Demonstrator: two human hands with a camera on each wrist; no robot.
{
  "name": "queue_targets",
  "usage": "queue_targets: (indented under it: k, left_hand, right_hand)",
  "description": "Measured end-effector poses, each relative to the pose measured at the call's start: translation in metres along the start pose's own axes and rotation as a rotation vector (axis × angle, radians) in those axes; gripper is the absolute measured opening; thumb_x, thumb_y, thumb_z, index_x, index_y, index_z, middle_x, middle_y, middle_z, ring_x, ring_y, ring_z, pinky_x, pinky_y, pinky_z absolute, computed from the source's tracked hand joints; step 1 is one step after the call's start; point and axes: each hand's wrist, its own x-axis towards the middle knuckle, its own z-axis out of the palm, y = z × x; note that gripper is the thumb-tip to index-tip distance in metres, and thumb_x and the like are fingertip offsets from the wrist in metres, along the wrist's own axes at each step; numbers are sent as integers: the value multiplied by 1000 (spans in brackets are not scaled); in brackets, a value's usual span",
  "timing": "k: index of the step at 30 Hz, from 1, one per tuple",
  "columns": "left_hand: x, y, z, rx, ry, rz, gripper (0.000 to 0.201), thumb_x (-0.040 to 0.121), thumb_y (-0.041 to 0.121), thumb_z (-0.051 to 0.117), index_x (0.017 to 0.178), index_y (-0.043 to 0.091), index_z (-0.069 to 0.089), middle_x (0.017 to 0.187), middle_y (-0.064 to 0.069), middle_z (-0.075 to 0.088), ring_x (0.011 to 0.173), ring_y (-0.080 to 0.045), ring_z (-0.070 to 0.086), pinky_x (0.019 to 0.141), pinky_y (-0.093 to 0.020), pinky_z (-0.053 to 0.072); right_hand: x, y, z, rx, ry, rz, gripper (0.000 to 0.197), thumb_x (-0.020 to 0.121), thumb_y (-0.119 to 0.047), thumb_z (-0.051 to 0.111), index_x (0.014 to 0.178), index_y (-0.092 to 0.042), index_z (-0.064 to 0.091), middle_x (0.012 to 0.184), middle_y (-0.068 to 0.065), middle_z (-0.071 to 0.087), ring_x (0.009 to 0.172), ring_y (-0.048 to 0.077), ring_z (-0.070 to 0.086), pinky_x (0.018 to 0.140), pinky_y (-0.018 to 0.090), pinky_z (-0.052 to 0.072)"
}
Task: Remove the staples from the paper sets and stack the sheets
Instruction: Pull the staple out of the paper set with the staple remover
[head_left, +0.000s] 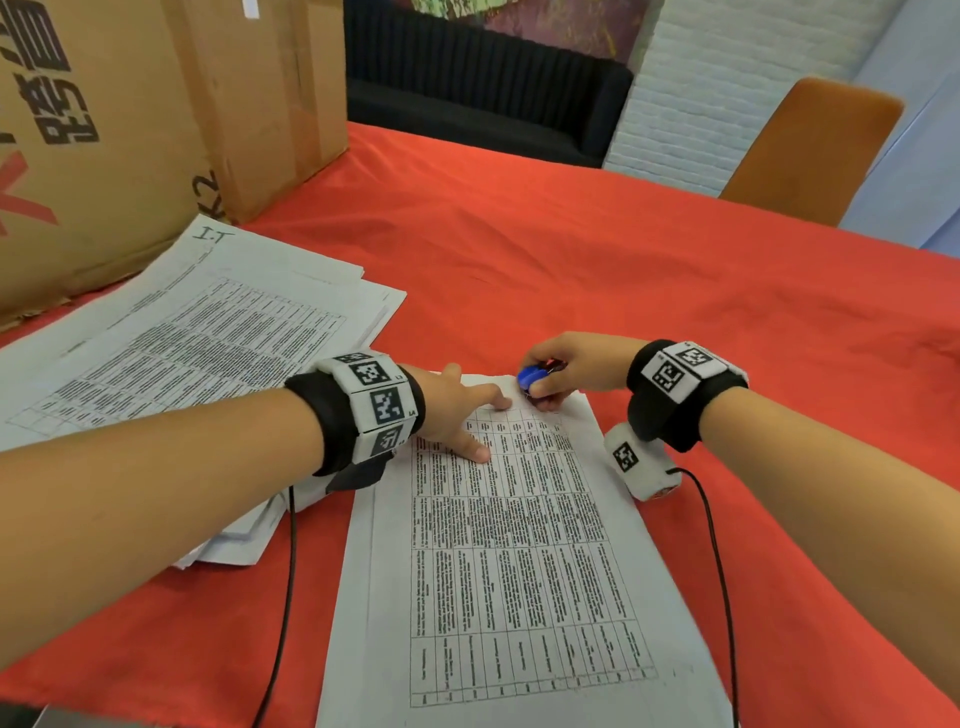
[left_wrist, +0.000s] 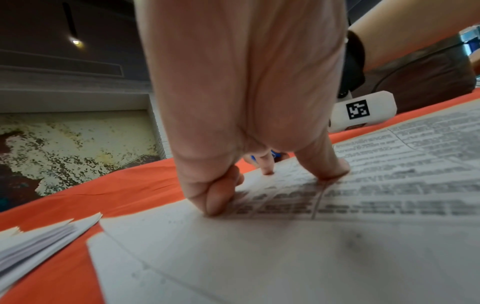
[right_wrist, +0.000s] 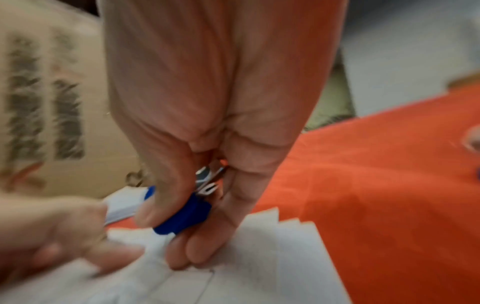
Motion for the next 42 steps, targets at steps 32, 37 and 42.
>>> queue_targets:
  k: [32,37,42]
  left_hand:
    - [-10,52,19,-2244,-4,111,27,98,3,25,83,7,47,53,-4,46,38,-9,40,33,-15,32]
    - [-33,42,24,-1179,226,110,29,94,31,55,70,15,50,59,3,41,49,-9,35,45,-20,31]
    - [-60,63,39,-206,109,189,53,70,66,65,85,17,52,77,2,54,65,-12,44,58,-23,36]
  right_hand:
    - [-90,-59,22,-221,211,-165,30,89,-26,66,115,-14,59,101,8,66,87,16,59,80,26,47]
    - [-99,-20,44,1265,414,-250,14,98,-19,49,97,-8,59,89,5,57,74,12,58,70,20,55]
    - [-90,28,91,1854,459,-64,25,94,-29,53,93,-4,59,95,11,58,80,16,60,67,26,59]
